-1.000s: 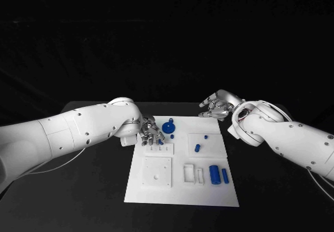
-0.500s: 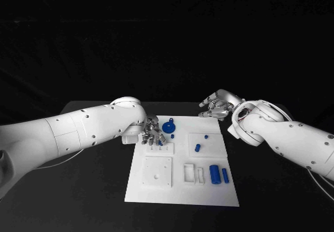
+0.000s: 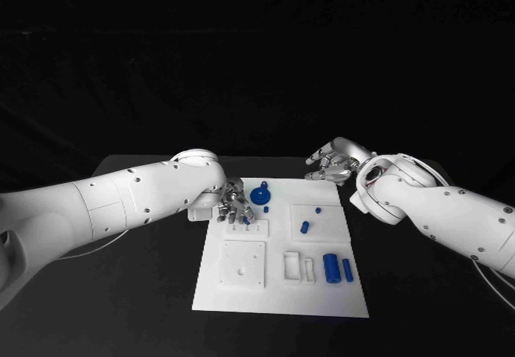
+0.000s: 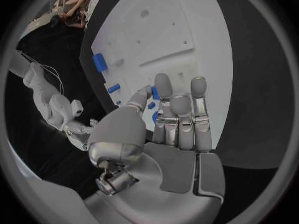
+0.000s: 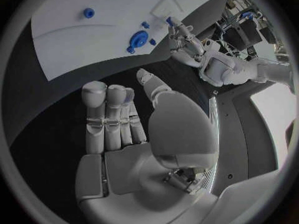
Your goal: Assemble the parts on the task board
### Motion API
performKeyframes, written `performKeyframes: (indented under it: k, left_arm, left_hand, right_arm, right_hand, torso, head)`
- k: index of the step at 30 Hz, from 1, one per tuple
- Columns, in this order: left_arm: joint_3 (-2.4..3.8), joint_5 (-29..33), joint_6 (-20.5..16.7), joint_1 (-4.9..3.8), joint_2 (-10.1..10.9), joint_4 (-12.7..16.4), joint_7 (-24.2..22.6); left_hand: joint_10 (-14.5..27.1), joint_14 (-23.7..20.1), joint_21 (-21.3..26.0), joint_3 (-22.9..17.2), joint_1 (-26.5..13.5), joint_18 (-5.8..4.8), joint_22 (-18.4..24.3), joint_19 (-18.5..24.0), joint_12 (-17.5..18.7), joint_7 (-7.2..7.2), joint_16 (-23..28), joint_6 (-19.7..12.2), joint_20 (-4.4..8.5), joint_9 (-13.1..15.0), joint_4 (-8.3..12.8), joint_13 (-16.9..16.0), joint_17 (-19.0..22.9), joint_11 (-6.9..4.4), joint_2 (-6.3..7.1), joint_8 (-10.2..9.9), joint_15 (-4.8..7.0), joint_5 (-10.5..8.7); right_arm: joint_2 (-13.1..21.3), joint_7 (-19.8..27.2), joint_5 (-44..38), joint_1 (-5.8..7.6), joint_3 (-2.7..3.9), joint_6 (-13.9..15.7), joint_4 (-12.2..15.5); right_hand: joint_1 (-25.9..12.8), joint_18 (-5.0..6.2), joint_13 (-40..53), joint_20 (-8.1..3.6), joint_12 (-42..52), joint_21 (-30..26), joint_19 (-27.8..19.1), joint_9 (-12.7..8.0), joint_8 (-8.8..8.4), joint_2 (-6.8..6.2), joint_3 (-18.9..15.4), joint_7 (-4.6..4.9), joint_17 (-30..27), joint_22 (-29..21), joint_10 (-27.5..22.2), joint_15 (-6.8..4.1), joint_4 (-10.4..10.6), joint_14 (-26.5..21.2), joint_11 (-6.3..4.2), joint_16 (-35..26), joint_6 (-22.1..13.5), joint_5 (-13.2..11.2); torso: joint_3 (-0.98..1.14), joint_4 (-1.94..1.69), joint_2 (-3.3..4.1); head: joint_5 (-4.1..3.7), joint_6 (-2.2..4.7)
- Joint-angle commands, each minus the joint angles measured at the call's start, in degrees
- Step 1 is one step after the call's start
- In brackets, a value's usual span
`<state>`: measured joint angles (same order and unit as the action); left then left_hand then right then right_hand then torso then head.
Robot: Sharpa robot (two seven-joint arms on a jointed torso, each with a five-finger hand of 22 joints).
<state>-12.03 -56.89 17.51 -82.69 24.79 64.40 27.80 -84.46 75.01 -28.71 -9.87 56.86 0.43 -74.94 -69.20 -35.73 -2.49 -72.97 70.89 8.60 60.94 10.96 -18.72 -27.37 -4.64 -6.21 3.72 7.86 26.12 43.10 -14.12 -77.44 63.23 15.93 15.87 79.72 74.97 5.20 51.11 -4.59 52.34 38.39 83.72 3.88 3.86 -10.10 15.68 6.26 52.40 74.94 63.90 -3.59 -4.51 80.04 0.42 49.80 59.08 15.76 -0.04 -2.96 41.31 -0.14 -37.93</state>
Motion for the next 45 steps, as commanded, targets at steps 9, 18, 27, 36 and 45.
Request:
performKeyframes:
  k: [9,18,27,36,45]
  left_arm:
    - [0.01,4.66,-0.03,0.39,-0.38,-0.57,1.65]
    - [0.00,6.27,-1.28,0.57,-0.49,-0.41,2.16]
    - [-0.01,6.52,-1.99,0.88,-0.51,-0.38,2.54]
    - [-0.02,5.83,-1.95,0.97,-0.29,0.04,2.45]
    - [-0.03,5.73,-1.53,1.02,-0.20,0.23,2.56]
  left_hand:
    - [-2.18,-0.29,-0.53,-0.63,3.42,-0.43,-1.14,0.46,-0.16,5.44,-0.28,7.47,0.17,0.24,0.24,-0.04,0.15,-0.40,-3.13,0.17,0.16,0.10]
    - [-2.18,-0.28,-0.57,-0.66,3.31,-0.43,-1.13,0.47,-0.12,5.42,-0.28,7.43,0.17,0.26,0.19,-0.03,0.22,-0.39,-3.22,0.17,0.16,0.08]
    - [-2.18,-0.28,-0.57,-0.66,3.31,-0.43,-1.13,0.47,-0.12,5.42,-0.28,7.43,0.17,0.26,0.19,-0.03,0.22,-0.39,-3.22,0.17,0.16,0.08]
    - [-2.18,-0.28,-0.57,-0.66,3.31,-0.43,-1.13,0.47,-0.12,5.42,-0.28,7.43,0.17,0.26,0.19,-0.03,0.22,-0.39,-3.22,0.17,0.16,0.08]
    - [-2.19,-0.25,-0.64,-0.82,3.24,-0.43,-1.12,0.48,-0.13,5.43,-0.31,7.46,0.19,0.27,0.34,-0.01,0.35,-0.39,-3.25,0.16,0.17,0.08]
  right_arm:
    - [-0.08,0.30,-0.13,-0.02,0.02,-0.77,0.06]
    - [-0.09,0.30,-0.13,-0.02,0.02,-0.78,0.08]
    - [0.00,0.30,-0.14,-0.02,0.02,-0.78,0.13]
    - [0.03,0.33,-0.14,-0.02,0.02,-0.73,0.13]
    - [0.01,0.37,-0.14,-0.02,0.02,-0.75,0.07]
  right_hand:
    - [-0.68,0.43,-0.02,-0.19,0.22,0.24,1.24,-0.09,-0.27,0.08,0.28,0.14,0.05,4.51,-0.26,-0.15,-0.04,0.06,-0.17,-0.18,0.37,0.07]
    - [-0.70,0.44,-0.03,-0.19,0.20,0.16,1.22,-0.09,-0.28,0.10,0.41,0.16,0.05,4.49,-0.28,-0.15,-0.10,0.05,-0.17,-0.21,0.37,0.12]
    - [-0.70,0.44,-0.03,-0.19,0.20,0.16,1.22,-0.09,-0.28,0.10,0.41,0.16,0.05,4.49,-0.28,-0.15,-0.10,0.05,-0.17,-0.21,0.37,0.12]
    - [-0.70,0.44,-0.03,-0.19,0.20,0.16,1.22,-0.09,-0.28,0.10,0.41,0.16,0.05,4.49,-0.28,-0.15,-0.10,0.05,-0.17,-0.21,0.37,0.12]
    - [-0.70,0.44,-0.03,-0.19,0.20,0.16,1.22,-0.09,-0.28,0.10,0.41,0.16,0.05,4.49,-0.28,-0.15,-0.10,0.05,-0.17,-0.21,0.37,0.12]
  torso:
    - [0.02,-0.02,-0.01]
    - [0.05,0.00,-0.01]
    - [0.03,-0.04,-0.01]
    - [-0.01,-0.07,-0.05]
    - [-0.02,0.04,-0.02]
  head:
    - [0.02,-0.08]
    - [0.07,-0.10]
    - [0.06,-0.14]
    - [0.08,-0.19]
    - [0.14,-0.15]
